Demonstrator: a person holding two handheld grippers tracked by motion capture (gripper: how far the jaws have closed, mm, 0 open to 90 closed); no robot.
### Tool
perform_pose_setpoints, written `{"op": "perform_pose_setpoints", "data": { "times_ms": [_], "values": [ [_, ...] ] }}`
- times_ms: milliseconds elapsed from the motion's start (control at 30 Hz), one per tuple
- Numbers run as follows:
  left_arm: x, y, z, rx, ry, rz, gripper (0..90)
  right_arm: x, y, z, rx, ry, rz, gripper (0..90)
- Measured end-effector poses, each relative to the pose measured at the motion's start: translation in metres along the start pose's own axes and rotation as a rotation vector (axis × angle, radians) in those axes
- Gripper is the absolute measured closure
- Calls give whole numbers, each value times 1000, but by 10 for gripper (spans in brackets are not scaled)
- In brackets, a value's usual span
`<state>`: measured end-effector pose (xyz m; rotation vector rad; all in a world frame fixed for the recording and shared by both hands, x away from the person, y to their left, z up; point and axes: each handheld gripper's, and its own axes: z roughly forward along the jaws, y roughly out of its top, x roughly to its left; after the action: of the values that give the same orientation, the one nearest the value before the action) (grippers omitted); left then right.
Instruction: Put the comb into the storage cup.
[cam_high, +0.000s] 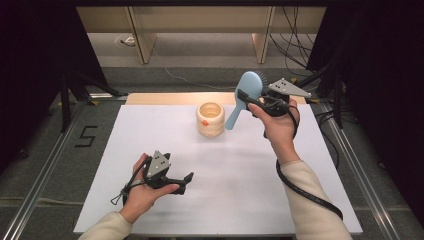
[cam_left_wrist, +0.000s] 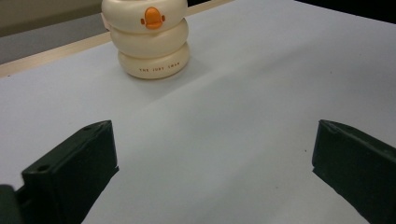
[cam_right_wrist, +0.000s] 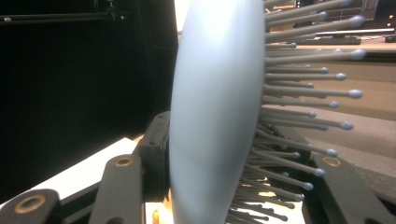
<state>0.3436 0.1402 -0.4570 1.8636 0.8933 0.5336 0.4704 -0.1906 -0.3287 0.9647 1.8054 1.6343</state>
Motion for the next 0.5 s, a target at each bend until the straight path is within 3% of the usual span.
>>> {"op": "perform_pose_setpoints", "data": {
  "times_ms": [500],
  "values": [
    [1, 0, 0, 3, 2, -4, 0, 0, 2, 6, 0, -1, 3, 505]
  ]
}}
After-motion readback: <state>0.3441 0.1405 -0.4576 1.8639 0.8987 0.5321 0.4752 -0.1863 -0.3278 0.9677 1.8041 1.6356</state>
